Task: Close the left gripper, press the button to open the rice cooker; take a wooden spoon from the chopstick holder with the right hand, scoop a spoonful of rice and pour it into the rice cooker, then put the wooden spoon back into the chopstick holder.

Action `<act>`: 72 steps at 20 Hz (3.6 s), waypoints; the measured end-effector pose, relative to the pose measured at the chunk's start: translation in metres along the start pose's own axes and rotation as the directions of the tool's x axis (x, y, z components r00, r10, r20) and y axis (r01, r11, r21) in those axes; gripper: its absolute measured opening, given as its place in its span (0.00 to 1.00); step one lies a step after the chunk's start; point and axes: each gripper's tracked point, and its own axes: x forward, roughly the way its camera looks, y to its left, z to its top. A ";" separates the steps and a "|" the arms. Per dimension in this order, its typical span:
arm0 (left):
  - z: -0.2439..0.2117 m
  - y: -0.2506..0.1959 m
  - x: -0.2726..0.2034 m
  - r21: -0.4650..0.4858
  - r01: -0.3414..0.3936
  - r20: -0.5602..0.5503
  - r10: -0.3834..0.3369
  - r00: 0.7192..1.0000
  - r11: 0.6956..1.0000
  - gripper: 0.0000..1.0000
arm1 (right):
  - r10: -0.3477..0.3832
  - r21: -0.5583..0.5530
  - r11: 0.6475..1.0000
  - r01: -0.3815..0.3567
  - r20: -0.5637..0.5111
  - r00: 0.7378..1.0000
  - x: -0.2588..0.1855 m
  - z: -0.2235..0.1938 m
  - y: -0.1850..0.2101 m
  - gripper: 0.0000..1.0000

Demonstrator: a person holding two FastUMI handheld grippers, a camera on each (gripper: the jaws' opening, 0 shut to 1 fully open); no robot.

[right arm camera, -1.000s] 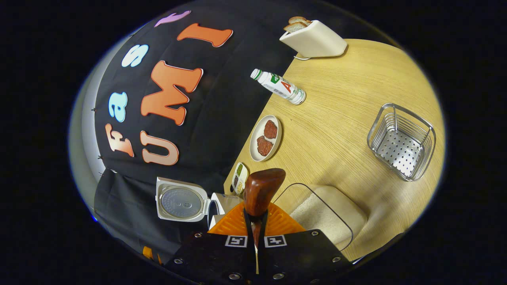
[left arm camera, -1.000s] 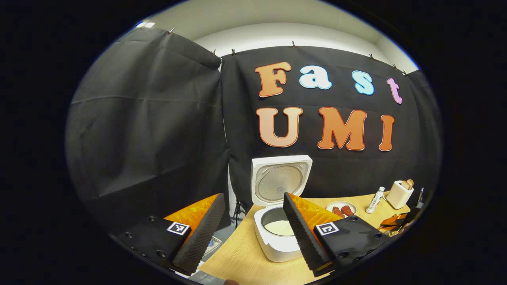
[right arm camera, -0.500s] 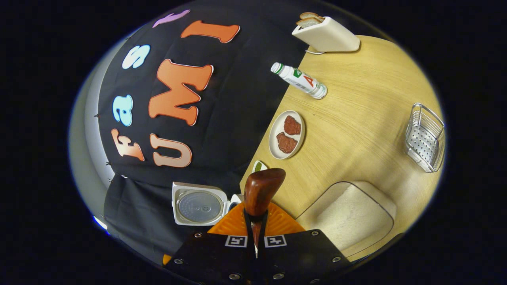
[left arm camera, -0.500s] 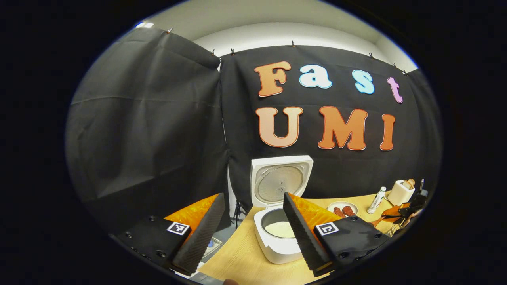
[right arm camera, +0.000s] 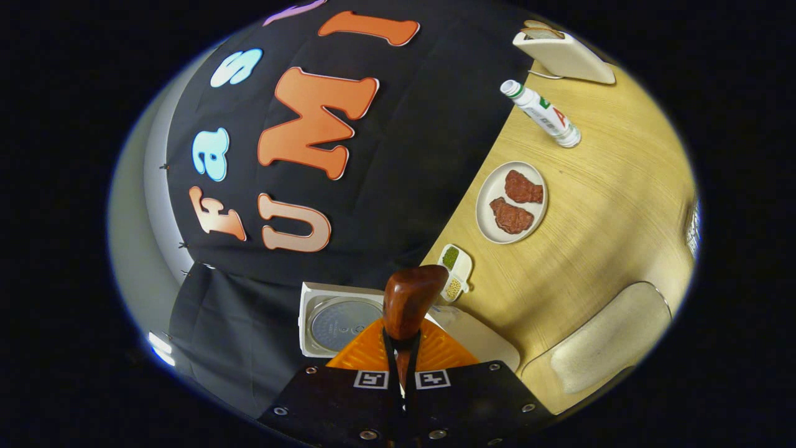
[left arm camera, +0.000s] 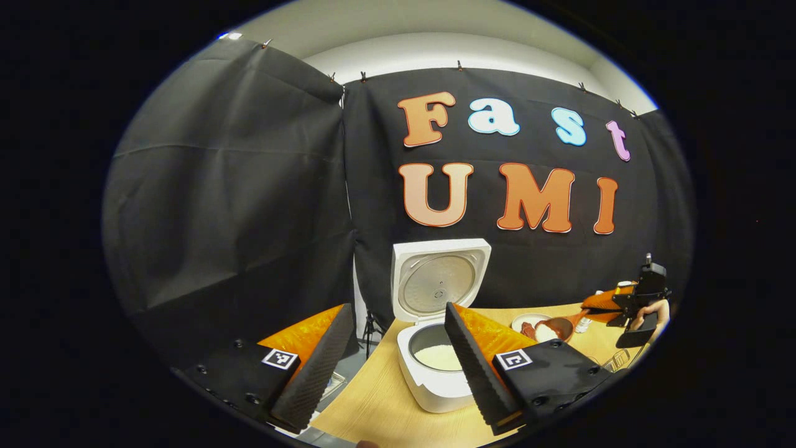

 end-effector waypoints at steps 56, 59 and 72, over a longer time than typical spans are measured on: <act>-0.042 0.035 -0.041 -0.006 -0.060 -0.077 0.060 0.995 0.998 1.00 | 0.165 -0.967 0.252 0.032 0.076 0.983 0.079 -0.099 0.161 0.01; -0.042 0.037 -0.044 -0.006 -0.064 -0.079 0.063 0.995 0.998 1.00 | 0.177 -0.976 0.214 0.037 0.076 0.981 0.077 -0.102 0.162 0.01; -0.034 0.023 -0.048 -0.036 -0.039 -0.056 0.036 0.998 0.999 1.00 | 0.151 -0.922 0.386 -0.021 0.041 0.988 0.056 -0.086 0.138 0.01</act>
